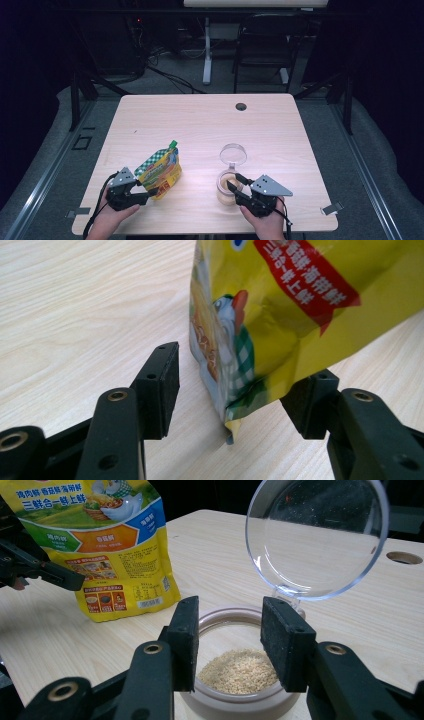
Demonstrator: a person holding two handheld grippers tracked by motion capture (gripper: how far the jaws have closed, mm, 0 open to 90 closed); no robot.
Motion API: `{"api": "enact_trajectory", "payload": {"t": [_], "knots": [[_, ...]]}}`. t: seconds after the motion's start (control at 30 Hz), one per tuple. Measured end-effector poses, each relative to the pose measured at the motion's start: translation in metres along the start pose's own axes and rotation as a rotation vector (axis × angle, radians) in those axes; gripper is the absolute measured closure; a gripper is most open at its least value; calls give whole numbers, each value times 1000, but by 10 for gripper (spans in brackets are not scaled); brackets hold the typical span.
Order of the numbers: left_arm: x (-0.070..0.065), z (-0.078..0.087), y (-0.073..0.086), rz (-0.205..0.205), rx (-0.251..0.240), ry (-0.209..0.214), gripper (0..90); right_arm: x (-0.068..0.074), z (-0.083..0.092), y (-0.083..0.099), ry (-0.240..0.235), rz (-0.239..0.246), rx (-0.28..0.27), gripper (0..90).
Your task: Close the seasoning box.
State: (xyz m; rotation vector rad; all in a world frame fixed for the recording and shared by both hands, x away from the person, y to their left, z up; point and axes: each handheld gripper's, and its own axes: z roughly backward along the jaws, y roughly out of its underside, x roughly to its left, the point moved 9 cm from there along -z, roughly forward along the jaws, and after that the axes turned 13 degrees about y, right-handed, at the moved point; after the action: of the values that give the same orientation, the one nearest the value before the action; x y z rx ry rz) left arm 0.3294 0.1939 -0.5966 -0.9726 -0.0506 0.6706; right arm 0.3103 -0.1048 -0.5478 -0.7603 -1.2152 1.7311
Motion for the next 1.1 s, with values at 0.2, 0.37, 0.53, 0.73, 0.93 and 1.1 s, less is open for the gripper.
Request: {"api": "enact_trajectory", "payload": {"t": [0.2,0.37,0.53,0.73,0.93,1.1], "knots": [[1,6,3,3,-5,-18,450,-3,1,-1,1,-10,1,583],[-1,12,9,2,6,-18,447,-6,1,-3,0,-16,-2,579],[-3,16,12,2,11,-24,447,-9,0,-4,5,-25,-6,577],[-3,11,12,16,15,-24,447,-15,1,-4,20,-29,-2,571],[-6,10,16,-13,43,-25,445,-22,1,-4,36,-31,17,564],[-4,13,12,-8,27,-38,445,-31,1,-5,49,-43,34,555]]}}
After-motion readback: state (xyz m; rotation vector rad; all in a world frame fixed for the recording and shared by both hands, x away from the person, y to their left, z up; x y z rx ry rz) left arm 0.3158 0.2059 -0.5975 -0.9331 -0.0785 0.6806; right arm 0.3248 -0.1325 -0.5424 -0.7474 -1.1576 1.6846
